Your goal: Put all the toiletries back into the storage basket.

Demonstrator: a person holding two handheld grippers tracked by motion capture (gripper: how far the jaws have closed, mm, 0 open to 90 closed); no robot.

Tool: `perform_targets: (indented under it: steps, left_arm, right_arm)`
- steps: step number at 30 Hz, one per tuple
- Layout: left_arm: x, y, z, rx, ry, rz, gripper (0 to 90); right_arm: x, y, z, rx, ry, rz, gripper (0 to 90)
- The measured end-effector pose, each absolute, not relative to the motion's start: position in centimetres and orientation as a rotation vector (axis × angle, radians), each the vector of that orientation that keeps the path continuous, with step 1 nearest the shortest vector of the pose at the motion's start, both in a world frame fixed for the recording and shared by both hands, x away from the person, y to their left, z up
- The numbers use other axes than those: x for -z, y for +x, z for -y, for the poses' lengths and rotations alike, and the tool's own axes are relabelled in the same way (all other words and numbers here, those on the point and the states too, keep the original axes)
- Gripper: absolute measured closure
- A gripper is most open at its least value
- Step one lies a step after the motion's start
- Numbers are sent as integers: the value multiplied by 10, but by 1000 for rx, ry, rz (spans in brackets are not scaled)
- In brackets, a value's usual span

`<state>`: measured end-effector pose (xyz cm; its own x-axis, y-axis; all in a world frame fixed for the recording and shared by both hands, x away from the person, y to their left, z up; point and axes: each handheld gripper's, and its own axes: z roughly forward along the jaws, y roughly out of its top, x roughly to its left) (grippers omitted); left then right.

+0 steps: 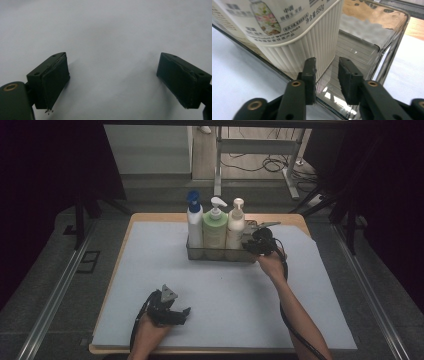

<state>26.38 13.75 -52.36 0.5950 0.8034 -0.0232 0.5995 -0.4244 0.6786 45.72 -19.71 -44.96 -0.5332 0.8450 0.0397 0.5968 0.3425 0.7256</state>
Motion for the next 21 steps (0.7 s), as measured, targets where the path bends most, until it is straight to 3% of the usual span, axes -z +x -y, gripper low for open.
perform_targets:
  steps: [12, 21]
  left_arm:
    - [524, 264, -137, -403, 2169, -1106, 106]
    - [524, 264, -137, -403, 2167, -1106, 106]
  right_arm:
    - [441, 446, 204, -997, 1233, -2262, 427]
    - [437, 437, 205, -1006, 1196, -2282, 331]
